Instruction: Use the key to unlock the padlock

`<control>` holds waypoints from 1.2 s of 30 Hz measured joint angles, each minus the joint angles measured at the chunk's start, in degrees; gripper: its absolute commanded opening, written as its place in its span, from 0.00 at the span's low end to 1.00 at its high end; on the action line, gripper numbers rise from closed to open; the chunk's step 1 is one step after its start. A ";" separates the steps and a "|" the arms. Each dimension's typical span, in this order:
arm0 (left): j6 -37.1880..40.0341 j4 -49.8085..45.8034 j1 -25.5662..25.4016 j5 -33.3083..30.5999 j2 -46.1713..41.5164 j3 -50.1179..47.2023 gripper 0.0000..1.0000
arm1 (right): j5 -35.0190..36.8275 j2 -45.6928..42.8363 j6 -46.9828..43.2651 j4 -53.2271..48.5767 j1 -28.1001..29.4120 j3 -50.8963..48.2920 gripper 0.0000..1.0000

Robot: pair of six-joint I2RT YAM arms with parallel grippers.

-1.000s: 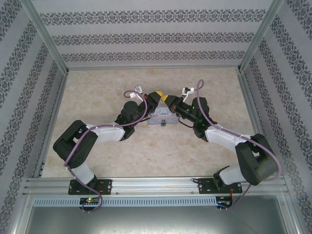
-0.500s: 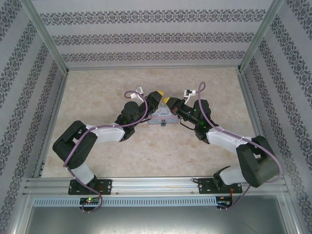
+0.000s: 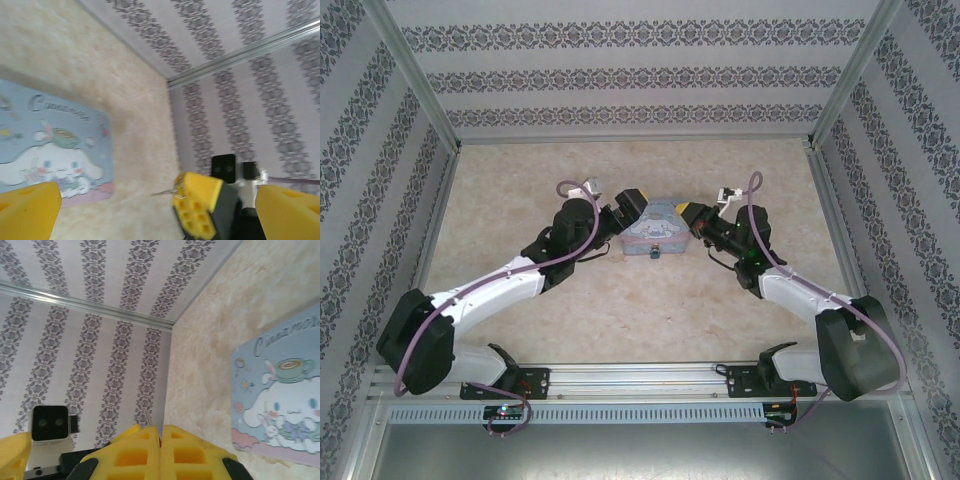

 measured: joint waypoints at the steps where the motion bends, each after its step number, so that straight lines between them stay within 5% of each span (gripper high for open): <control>1: 1.42 -2.73 0.00 -0.48 -0.70 0.04 1.00 | -0.57 0.17 -0.26 -0.74 -0.87 0.00 0.00; 7: 10.23 -13.88 -1.03 -2.69 -1.84 -2.43 0.93 | -4.85 5.20 -1.95 -3.80 -4.22 2.71 0.00; 13: 17.88 -14.91 -5.05 -2.05 2.95 -4.09 0.94 | -8.35 12.33 -2.58 -4.15 -4.98 6.16 0.00; 26: 22.36 -4.42 -7.15 -0.68 21.66 -3.80 0.95 | -12.28 20.81 -2.56 -4.11 -4.98 8.83 0.00; 36: 23.50 0.98 -5.60 0.24 27.10 0.17 0.94 | -12.63 22.27 -2.62 -4.17 -4.37 9.20 0.00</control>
